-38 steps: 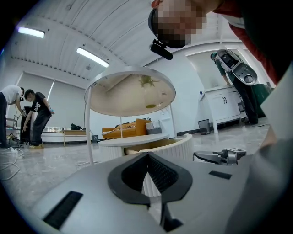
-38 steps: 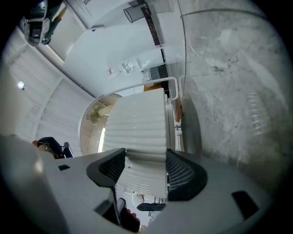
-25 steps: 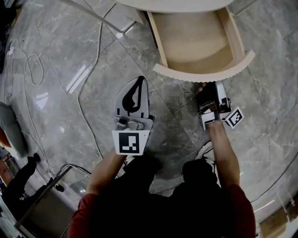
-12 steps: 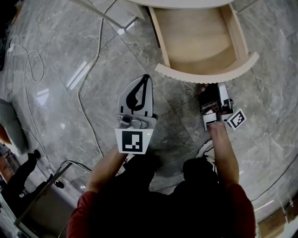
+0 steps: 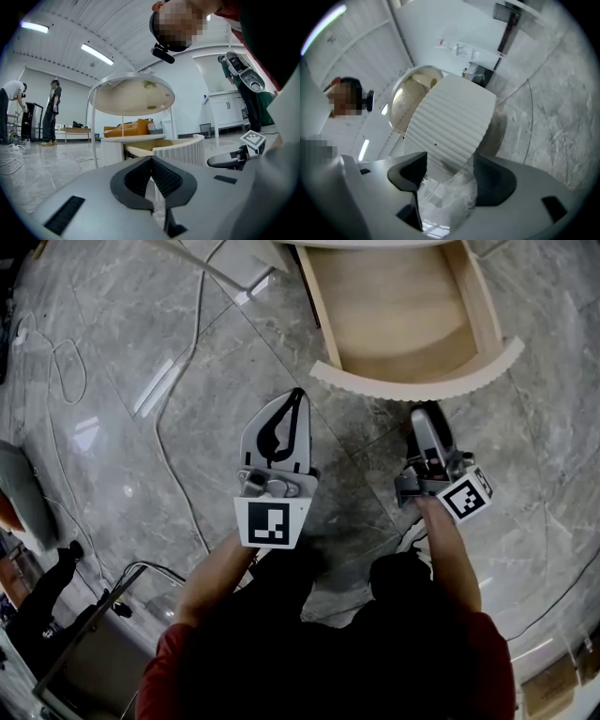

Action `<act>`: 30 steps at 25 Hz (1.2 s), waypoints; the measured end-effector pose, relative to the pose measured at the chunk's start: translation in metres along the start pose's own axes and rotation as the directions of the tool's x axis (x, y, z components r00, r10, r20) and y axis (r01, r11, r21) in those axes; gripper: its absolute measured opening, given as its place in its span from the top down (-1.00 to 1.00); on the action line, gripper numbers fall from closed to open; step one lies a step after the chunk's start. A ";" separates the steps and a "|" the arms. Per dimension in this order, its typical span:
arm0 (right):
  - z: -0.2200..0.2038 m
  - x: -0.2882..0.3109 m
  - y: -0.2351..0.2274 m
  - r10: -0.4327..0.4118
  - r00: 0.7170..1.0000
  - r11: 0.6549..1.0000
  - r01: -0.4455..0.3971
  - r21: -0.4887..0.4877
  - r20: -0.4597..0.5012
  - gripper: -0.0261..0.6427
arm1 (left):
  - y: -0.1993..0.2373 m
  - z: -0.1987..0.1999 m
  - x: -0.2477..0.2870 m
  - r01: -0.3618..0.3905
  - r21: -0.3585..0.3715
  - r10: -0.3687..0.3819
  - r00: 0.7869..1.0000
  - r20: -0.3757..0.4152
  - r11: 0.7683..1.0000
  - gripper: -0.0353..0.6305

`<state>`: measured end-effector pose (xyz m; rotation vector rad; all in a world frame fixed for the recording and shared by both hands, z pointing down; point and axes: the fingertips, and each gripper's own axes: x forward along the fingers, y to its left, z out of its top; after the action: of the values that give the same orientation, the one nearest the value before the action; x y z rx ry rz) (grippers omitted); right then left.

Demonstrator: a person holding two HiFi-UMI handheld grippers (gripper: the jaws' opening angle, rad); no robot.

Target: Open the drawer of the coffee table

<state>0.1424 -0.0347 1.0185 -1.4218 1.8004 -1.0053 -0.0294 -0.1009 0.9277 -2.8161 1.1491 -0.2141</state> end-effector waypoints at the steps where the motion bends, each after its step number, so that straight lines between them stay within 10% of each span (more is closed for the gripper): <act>1: -0.002 -0.002 -0.001 -0.061 0.998 0.995 0.060 -0.083 -0.011 0.04 | 0.000 -0.001 -0.001 -0.001 -0.001 0.001 1.000 -0.005 1.000 0.85; 3: -0.005 -0.009 -0.008 -0.223 0.975 0.921 0.208 -0.328 -0.007 0.03 | 0.001 -0.002 -0.002 -0.002 -0.001 0.002 1.000 -0.006 1.000 0.85; 6: -0.007 -0.013 -0.002 -0.373 0.925 0.602 0.300 -0.740 0.071 0.03 | 0.001 0.000 -0.001 -0.002 0.002 0.002 1.000 0.008 1.000 0.85; 8: -0.012 -0.010 0.008 -0.366 0.927 0.490 0.268 -0.830 0.083 0.03 | 0.000 -0.001 -0.002 -0.002 0.000 0.002 1.000 0.007 1.000 0.85; 24: -0.014 -0.006 0.031 -0.316 0.946 0.488 0.227 -0.843 0.072 0.03 | -0.003 -0.006 -0.007 0.021 0.021 -0.021 0.999 -0.030 1.000 0.85; 30: 0.026 -0.010 0.083 -0.334 0.940 0.476 0.234 -0.847 0.072 0.03 | 0.009 0.052 -0.008 0.051 0.037 -0.050 0.998 -0.029 0.998 0.85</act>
<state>0.1253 -0.0188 0.9341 -2.3609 2.3255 -0.2541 -0.0327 -0.0997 0.8746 -2.8201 1.0680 -0.2777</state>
